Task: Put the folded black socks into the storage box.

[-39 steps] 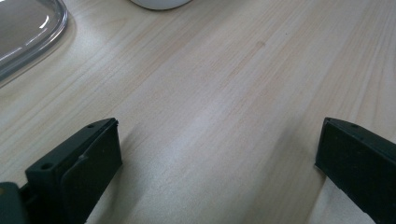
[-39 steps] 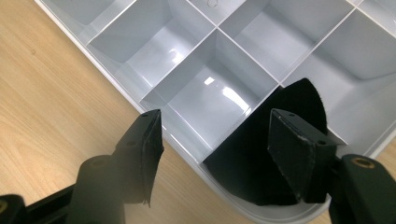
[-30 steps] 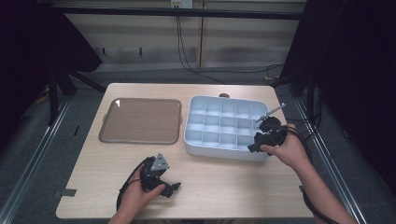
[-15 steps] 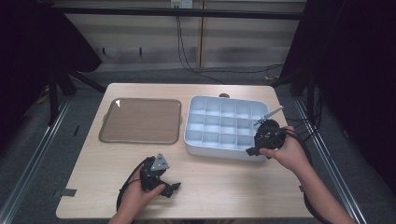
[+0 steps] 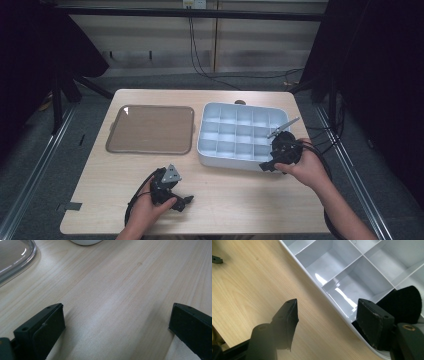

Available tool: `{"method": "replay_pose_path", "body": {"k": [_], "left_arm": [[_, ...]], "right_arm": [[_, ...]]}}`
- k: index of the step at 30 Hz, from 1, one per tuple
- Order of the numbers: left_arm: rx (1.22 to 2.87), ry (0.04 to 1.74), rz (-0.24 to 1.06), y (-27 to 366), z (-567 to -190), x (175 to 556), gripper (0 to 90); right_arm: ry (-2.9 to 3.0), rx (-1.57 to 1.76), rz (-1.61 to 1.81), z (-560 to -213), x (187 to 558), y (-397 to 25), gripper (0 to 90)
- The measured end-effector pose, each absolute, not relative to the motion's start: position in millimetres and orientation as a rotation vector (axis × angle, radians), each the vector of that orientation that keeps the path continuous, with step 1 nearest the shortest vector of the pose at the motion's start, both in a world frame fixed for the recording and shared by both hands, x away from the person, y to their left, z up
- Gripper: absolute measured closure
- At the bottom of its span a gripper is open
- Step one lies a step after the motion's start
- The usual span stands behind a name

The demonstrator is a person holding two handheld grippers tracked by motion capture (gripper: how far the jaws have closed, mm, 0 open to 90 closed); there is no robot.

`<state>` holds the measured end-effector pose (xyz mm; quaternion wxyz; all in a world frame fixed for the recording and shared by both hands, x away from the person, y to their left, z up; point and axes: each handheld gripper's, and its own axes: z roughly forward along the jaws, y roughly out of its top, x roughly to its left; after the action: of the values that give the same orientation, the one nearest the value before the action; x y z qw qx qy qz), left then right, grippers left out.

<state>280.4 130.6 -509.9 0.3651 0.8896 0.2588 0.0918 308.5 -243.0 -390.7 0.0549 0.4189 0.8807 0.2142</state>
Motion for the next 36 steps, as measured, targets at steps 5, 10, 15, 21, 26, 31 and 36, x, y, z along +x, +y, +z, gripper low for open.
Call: {"method": "replay_pose_path", "body": {"k": [5, 10, 15, 21, 26, 31, 36], "left_arm": [[2.287, 0.666, 0.236, 130.6, -509.9, 280.4, 0.0], [2.288, 0.666, 0.236, 130.6, -509.9, 280.4, 0.0], [2.288, 0.666, 0.237, 130.7, -509.8, 280.4, 0.0], [2.289, 0.665, 0.236, 130.7, -509.8, 280.4, 0.0], [2.288, 0.665, 0.236, 130.7, -509.9, 280.4, 0.0], [2.288, 0.665, 0.236, 130.7, -509.9, 280.4, 0.0], [2.288, 0.667, 0.234, 130.6, -509.9, 280.3, 0.0]], "right_arm": [[2.687, 1.257, 0.661, -391.9, 305.2, -236.9, 33.9], [2.712, 1.225, 0.662, -393.7, 301.7, -229.9, 33.9], [2.728, 1.204, 0.665, -394.6, 298.7, -224.2, 33.7], [2.738, 1.195, 0.684, -397.7, 296.5, -220.8, 33.5], [2.749, 1.181, 0.706, -401.4, 293.1, -215.8, 33.4], [2.763, 1.162, 0.721, -404.1, 290.0, -209.8, 33.2], [2.775, 1.147, 0.733, -408.0, 287.0, -203.4, 33.0]]}}
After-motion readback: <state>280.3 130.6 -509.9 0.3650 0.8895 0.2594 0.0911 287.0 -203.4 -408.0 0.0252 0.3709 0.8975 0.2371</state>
